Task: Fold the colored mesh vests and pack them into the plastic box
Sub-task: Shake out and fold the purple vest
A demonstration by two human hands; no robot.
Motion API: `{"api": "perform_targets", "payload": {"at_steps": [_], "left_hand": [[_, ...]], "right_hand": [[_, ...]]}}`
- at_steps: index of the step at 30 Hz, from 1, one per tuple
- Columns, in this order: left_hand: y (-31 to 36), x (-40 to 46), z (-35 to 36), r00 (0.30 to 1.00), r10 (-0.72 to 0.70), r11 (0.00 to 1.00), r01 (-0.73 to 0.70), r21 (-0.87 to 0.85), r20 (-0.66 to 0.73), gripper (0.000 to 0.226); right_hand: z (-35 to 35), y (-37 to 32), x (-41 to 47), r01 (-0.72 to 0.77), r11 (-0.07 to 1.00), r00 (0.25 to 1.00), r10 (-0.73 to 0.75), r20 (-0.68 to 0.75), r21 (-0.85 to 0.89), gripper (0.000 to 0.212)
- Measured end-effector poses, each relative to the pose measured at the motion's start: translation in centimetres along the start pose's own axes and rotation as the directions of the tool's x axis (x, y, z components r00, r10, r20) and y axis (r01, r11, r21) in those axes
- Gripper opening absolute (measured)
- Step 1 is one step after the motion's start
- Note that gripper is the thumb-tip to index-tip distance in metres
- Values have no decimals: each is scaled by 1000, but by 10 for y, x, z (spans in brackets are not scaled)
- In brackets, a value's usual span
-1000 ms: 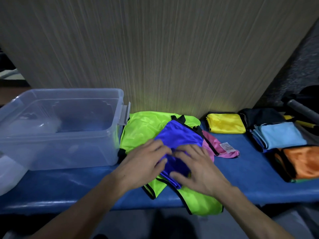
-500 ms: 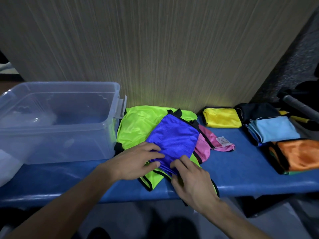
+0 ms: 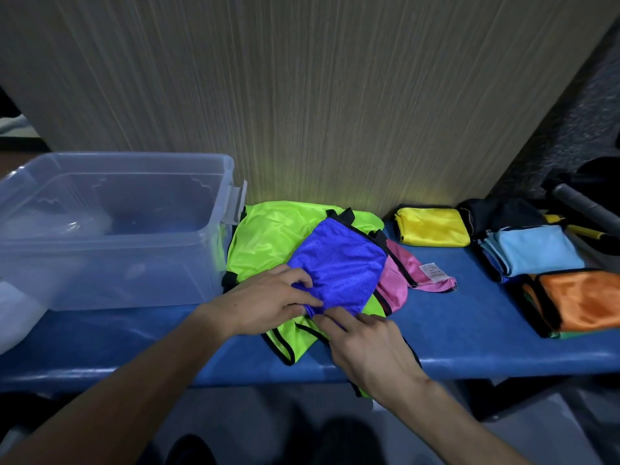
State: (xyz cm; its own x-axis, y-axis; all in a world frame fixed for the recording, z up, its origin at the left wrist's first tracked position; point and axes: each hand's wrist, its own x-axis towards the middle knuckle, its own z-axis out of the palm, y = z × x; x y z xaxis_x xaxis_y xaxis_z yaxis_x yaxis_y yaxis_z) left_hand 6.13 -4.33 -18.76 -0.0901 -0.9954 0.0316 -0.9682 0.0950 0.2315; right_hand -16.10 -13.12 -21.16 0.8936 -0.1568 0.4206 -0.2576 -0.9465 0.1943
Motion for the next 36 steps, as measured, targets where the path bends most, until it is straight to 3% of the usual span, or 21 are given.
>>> {"api": "perform_targets", "payload": {"at_steps": [3, 5, 9, 11, 13, 16, 20, 23, 28, 32, 34, 36], "left_hand": [[-2, 1, 0, 1000, 22, 1000, -22, 7, 4, 36], [-4, 1, 1, 1000, 29, 1000, -29, -1, 5, 36], [-8, 1, 3, 1000, 22, 998, -21, -60, 7, 36], [-10, 0, 1, 1000, 12, 997, -10, -77, 24, 42], [-9, -2, -1, 999, -14, 995, 18, -100, 34, 54], [0, 1, 2, 993, -83, 994, 77, -76, -85, 64], [17, 11, 6, 954, -132, 991, 123, -51, -268, 33], [22, 12, -5, 930, -139, 986, 100, -130, -341, 27], [42, 1, -48, 839, -180, 961, 38, -274, -514, 20], [77, -3, -96, 726, -202, 911, -108, -399, -658, 12], [86, -2, -112, 723, -246, 810, -213, -547, -646, 8], [82, 3, -122, 766, -266, 737, -230, -636, -585, 12]], "right_hand": [[1, 2, 1, 21, 999, 996, -17, 87, -41, 103], [3, 4, 1, 60, 997, 993, -54, 104, -54, 111], [7, 9, 2, 92, 996, 994, -92, -57, 7, 43], [4, 13, 6, 34, 994, 992, -21, -121, 102, 14], [-2, 17, 12, -89, 954, 983, 130, -127, 287, 14], [-14, 24, 24, -264, 808, 930, 358, -83, 527, 14], [-27, 35, 37, -348, 661, 857, 512, -61, 665, 11], [-40, 46, 39, -386, 552, 802, 596, -26, 739, 21], [-81, 59, 43, -266, 426, 743, 662, -98, 865, 27], [-122, 63, 50, -84, 415, 689, 681, -248, 906, 23], [-132, 64, 54, -52, 430, 660, 692, -291, 902, 18], [-130, 65, 59, -66, 449, 640, 704, -308, 891, 18]]}}
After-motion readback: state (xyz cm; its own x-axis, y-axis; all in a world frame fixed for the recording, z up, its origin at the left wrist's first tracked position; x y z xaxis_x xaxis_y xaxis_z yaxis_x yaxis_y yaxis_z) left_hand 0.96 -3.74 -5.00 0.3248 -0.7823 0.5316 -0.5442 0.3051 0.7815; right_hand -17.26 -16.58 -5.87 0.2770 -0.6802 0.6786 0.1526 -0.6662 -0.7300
